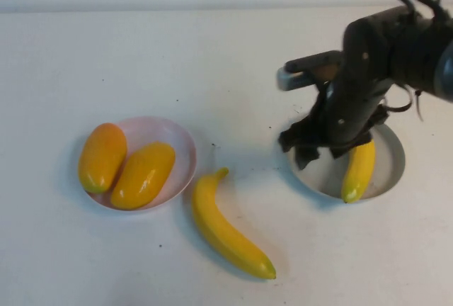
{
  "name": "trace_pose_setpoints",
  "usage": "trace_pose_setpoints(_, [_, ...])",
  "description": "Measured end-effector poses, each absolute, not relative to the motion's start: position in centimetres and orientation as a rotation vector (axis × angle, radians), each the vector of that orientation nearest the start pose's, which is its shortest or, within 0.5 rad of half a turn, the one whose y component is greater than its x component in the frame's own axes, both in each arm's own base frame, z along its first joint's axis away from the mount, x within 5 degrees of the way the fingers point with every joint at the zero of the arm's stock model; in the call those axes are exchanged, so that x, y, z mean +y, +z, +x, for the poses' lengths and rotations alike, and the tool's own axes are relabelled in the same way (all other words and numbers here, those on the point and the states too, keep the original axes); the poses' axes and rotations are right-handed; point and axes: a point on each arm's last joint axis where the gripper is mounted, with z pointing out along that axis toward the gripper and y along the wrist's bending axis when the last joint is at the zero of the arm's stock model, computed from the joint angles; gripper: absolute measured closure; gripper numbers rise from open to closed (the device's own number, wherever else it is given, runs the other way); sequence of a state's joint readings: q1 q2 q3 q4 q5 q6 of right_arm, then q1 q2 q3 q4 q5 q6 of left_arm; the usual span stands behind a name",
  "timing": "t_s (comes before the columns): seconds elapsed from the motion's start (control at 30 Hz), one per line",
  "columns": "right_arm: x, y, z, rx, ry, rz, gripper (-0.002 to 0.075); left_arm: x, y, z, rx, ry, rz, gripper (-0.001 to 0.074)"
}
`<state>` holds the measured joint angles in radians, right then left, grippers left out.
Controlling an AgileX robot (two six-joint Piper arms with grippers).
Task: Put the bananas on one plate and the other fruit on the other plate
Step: Put another type of fruit in the right plate
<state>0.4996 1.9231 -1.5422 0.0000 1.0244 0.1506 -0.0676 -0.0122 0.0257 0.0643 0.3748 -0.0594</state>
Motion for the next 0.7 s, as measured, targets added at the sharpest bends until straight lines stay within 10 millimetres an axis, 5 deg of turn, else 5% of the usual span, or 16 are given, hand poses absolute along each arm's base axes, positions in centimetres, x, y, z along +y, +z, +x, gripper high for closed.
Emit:
trace_pose_setpoints(0.37, [28.9, 23.5, 27.3, 2.762, 0.248, -1.138, 0.0281, -0.1, 17.2, 5.2, 1.871, -0.024, 0.047, 0.0736])
trace_pose_setpoints(0.7, [31.6, 22.4, 26.5, 2.631, 0.317, -1.226, 0.0279, -0.1, 17.2, 5.2, 1.871, -0.024, 0.047, 0.0736])
